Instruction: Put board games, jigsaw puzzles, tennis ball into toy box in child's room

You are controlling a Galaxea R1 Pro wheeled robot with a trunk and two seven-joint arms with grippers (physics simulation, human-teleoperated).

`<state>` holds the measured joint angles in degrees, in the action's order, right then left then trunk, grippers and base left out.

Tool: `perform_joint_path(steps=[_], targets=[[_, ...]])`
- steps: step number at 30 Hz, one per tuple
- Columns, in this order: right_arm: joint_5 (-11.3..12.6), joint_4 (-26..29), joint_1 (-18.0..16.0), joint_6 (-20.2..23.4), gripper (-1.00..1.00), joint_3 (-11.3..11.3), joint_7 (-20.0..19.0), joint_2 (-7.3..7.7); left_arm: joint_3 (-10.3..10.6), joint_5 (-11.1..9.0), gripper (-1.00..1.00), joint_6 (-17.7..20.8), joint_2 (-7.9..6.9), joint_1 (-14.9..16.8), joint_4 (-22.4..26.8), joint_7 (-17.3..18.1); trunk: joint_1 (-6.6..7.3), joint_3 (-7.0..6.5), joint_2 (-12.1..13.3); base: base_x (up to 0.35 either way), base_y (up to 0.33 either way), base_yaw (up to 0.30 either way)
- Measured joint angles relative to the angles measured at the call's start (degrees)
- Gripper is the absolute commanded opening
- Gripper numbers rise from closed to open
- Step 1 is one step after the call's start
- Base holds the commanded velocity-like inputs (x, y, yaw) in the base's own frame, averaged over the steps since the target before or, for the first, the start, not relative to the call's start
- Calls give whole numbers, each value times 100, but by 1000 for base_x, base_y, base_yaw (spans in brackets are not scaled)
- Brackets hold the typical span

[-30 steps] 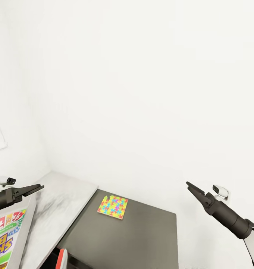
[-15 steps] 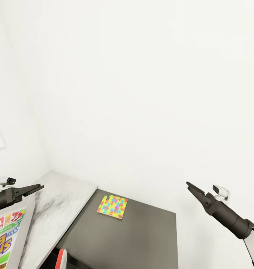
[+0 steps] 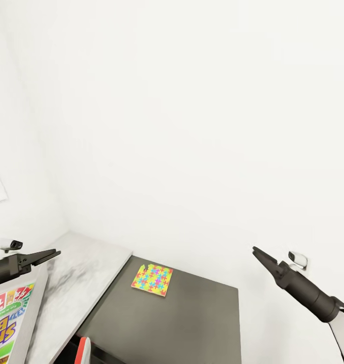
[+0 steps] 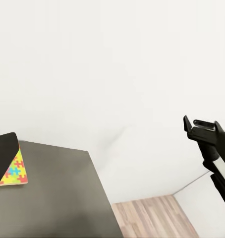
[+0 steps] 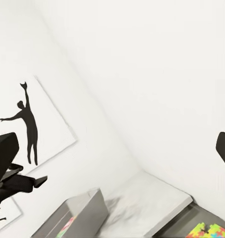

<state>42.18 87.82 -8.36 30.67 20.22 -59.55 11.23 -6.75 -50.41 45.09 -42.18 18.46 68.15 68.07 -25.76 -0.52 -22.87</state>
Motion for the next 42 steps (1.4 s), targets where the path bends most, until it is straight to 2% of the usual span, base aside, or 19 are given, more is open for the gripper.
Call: perform_joint_path(steps=[5, 8, 9, 12, 14, 15, 19, 20, 22, 23, 25, 26, 28, 34, 37, 42], targets=[[2, -10, -4, 20, 100, -7, 418, -5, 28, 17, 100, 54, 50, 26, 17, -157, 0, 0, 0, 0, 0, 0], [15, -14, -5, 144, 100, -6, 862, 4, 89, 128, 100, 95, 183, 93, 34, -579, 0, 0, 0, 0, 0, 0], [14, -16, -5, 249, 100, 1, 1066, 7, 118, 203, 100, 134, 308, 171, 57, -913, 0, 0, 1, 0, 0, 0], [15, -20, -5, 411, 100, 17, 1322, 9, 159, 314, 100, 208, 587, 398, 77, -1543, 0, 0, 1, 0, 0, 0], [11, -33, -5, 485, 100, 20, 1467, 6, 213, 393, 100, 274, 833, 596, 72, -2019, 0, 0, 1, 0, 0, 0], [7, -71, -5, 531, 100, 20, 1621, 12, 300, 500, 100, 362, 1105, 797, 45, -2536, -1, 0, 1, 0, 0, 0], [5, -239, -5, 595, 100, 27, 2011, 56, 499, 836, 100, 541, 1698, 1218, -130, -3672, 0, 0, 1, 0, 0, 0], [2, -326, -5, 617, 100, 29, 2206, 73, 570, 1014, 100, 585, 1956, 1419, -303, -4200, -1, 0, 2, 0, 0, 0], [4, -420, -5, 650, 100, 30, 2389, 88, 619, 1189, 100, 605, 2232, 1626, -524, -4695, 0, 0, 1, 0, 0, 0], [-2, -532, -12, 699, 100, 32, 2541, 100, 651, 1323, 100, 601, 2486, 1802, -778, -5093, -1, 0, 2, 0, 0, 0], [-1, -671, -32, 773, 100, 33, 2657, 115, 671, 1452, 100, 553, 2727, 1966, -1048, -5427, 0, 0, 1, 0, 0, 0], [-9, -801, -64, 865, 100, 32, 2725, 151, 686, 1550, 100, 450, 2901, 2094, -1304, -5672, -1, 0, 2, 0, 0, 0], [-7, -919, -110, 1008, 100, 19, 2785, 253, 700, 1716, 100, 194, 3070, 2225, -1636, -5905, 0, 0, 1, 0, 0, 0], [8, -1022, -125, 1168, 100, -7, 2828, 416, 718, 2037, 100, -180, 3249, 2359, -1996, -6092, 0, 0, 0, 0, 0, 0], [20, -1038, -140, 1228, 100, -13, 2832, 437, 722, 2081, 100, -220, 3272, 2371, -2029, -6112, 0, 0, 0, 0, 0, 0], [38, -1128, -142, 1665, 100, -17, 2834, 445, 735, 2105, 100, -245, 3287, 2378, -2048, -6119, 0, 0, 0, 0, 0, 0]])
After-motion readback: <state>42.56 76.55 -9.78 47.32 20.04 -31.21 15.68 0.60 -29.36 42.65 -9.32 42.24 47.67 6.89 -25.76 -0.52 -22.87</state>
